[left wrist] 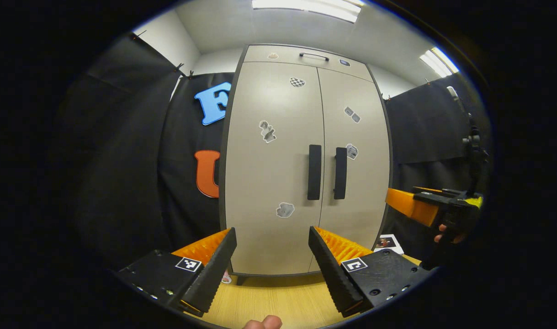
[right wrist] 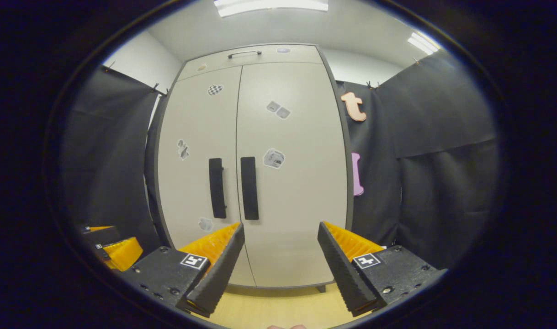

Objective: Open the right door of the double-door shoe cabinet with the right hand, and open the left door with the left hand.

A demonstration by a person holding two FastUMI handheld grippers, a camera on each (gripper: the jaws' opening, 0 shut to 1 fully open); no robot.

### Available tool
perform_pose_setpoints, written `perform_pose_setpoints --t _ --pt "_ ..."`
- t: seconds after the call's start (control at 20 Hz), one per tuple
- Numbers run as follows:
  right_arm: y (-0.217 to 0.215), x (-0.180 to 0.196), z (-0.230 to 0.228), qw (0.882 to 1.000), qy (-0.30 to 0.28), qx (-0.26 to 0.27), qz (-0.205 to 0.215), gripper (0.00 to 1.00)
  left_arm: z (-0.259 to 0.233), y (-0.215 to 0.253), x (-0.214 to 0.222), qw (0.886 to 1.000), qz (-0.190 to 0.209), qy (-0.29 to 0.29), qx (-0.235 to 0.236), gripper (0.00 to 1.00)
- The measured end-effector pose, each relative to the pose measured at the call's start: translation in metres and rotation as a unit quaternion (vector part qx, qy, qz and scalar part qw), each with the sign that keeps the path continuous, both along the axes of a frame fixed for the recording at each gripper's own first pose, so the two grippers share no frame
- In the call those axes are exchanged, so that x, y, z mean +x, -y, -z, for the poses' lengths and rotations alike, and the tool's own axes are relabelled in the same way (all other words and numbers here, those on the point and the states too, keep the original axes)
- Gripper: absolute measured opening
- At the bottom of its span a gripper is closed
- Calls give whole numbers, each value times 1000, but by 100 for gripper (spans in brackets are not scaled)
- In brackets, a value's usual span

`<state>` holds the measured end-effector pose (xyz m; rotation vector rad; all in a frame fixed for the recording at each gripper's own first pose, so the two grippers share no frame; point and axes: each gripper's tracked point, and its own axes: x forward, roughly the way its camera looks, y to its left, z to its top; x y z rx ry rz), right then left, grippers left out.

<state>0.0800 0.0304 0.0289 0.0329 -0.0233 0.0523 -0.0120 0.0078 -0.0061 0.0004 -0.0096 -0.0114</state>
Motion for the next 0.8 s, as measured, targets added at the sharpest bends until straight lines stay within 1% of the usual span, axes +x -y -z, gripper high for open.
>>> perform_pose_setpoints --t 0.05,0.2,0.3,0.35,0.4,0.6,0.75,0.8 --pt "-5 11 -4 1000 0 5 -5 100 2 -2 -2 1000 -2 0 -1 95" --pt "-15 43 -15 1000 -3 13 -12 100 5 -15 -10 1000 -15 -4 -2 95" --pt "-20 62 -22 1000 1 5 -9 100 7 -21 -12 1000 -21 -6 -5 95" --pt "-24 71 -26 1000 0 1 -11 98 8 -26 -12 1000 -26 -6 -5 95" --pt "-28 79 -29 1000 0 -3 -14 100 10 -29 -12 1000 -30 -8 -5 95" --pt "-46 111 -28 1000 -10 -15 -25 100 14 -40 -11 999 -41 -13 -3 95" --pt "-49 129 -25 1000 -14 -14 -20 100 16 -47 -9 999 -48 -19 -5 95" --pt "-49 134 -24 1000 -16 -13 -18 98 18 -50 -8 999 -50 -20 -6 95"
